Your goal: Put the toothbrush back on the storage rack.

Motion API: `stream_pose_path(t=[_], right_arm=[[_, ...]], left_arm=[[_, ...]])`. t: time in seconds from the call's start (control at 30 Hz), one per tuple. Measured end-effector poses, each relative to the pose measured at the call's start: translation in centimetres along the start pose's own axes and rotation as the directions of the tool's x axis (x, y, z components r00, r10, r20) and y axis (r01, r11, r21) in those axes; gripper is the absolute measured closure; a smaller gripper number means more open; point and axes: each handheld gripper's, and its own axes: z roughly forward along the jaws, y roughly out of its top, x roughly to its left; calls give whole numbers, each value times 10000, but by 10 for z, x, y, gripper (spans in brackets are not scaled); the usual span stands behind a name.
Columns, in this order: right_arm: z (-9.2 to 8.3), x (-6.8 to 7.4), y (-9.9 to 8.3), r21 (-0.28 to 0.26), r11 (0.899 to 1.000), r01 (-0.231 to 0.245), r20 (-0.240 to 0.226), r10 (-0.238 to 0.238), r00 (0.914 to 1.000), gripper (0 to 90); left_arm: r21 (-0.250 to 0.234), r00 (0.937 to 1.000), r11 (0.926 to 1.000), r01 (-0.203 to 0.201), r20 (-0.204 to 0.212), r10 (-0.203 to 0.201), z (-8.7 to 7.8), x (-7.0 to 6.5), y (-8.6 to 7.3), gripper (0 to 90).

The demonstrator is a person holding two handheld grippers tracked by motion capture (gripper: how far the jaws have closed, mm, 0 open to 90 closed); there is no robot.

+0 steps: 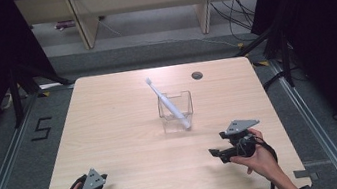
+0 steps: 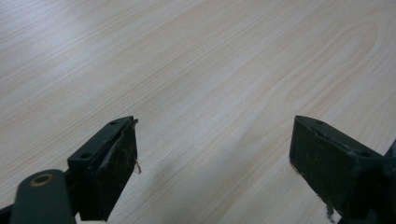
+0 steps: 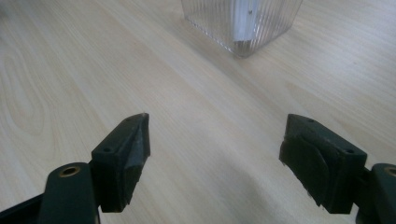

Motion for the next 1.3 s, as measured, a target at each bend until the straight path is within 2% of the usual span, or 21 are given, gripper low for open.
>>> stream_pose_path(t=[0.17, 0.23, 0.27, 0.3, 0.33, 0.4, 0.47, 0.5, 0.53, 0.6, 0.67, 0.73, 0.9, 1.0, 1.03, 1.07, 1.1, 1.13, 1.17, 1.23, 1.3], right_arm=[[-2, -1, -5, 88, 9998, 168, 144, -169, 9998, 245], [-2, 1, -9, 218, 9995, -232, 76, 230, 9997, 245], [-2, -2, -10, 145, 9997, 216, 58, -217, 9997, 245], [-2, -2, -10, 145, 9997, 216, 58, -217, 9997, 245], [-4, -1, -12, 259, 9996, 71, -54, -70, 10000, 244], [-5, 1, -14, 302, 9995, -123, 34, 122, 9999, 243], [-6, 1, -16, 381, 9992, -142, -8, 143, 9999, 241], [-6, 1, -16, 381, 9992, -142, -8, 143, 9999, 241], [-6, 0, -16, 322, 9995, 52, 2, -53, 10000, 241], [-9, 0, -18, 270, 9996, 61, 115, -64, 9999, 239], [-8, 0, -19, 247, 9997, 93, 6, -93, 10000, 238], [-11, 2, -22, 295, 9995, -143, 83, 141, 9999, 232], [-13, 0, -25, 297, 9995, -127, 145, 123, 9998, 208], [-14, -1, -29, 257, 9996, -107, 233, 101, 9997, 193], [-15, 2, -30, 372, 9982, -479, 236, 471, 9986, 189], [-15, -2, -32, 328, 9994, -104, 105, 101, 9999, 179], [-15, -2, -32, 328, 9994, -104, 105, 101, 9999, 179], [-15, -1, -33, 326, 9991, -267, 102, 263, 9996, 173], [-16, 1, -34, 406, 9977, -552, 205, 544, 9983, 171], [-17, -1, -36, 389, 9989, -263, 235, 254, 9994, 164], [-17, 1, -38, 501, 9978, -442, 271, 429, 9987, 162]], left_arm=[[-16, 10000, 10000, -23, -15, 23, -1, 1, 0, 149], [-30, 10000, 10000, 6, -54, -6, 0, 0, 0, 149], [75, 9999, 9999, -128, -47, 128, -1, 1, 0, 149], [-27, 10000, 10000, 13, -67, -14, 0, 0, 0, 149], [5, 10000, 10000, -54, -21, 55, -1, 1, 0, 148], [6, 10000, 10000, -48, -3, 48, -1, 1, 0, 148], [14, 10000, 10000, -44, -12, 44, -1, 1, 0, 148], [-3, 10000, 10000, -43, -24, 43, -1, 1, 0, 148], [7, 10000, 10000, -41, -12, 41, -1, 1, 0, 148], [5, 10000, 10000, -50, -15, 50, -1, 0, 0, 148], [3, 10000, 10000, -36, -17, 36, -1, 0, 0, 148], [-41, 10000, 10000, 32, -71, -33, 0, 0, 0, 148], [50, 9999, 10000, -81, -75, 81, 0, 1, 0, 149], [-10, 10000, 10000, -4, -27, 4, 0, 0, 0, 148], [66, 9999, 9999, -94, -66, 94, -1, 1, 0, 148], [9, 10000, 10000, -28, -81, 28, 0, 0, 0, 148], [30, 9999, 10000, -57, -83, 58, 0, 1, 0, 148], [-36, 10000, 10000, 31, -54, -31, 0, 0, 0, 149], [64, 9999, 9999, -95, -71, 96, -1, 1, 0, 149], [31, 10000, 10000, -51, -82, 51, 0, 1, 0, 149], [0, 10000, 10000, -15, -32, 15, 0, 0, 0, 148]])
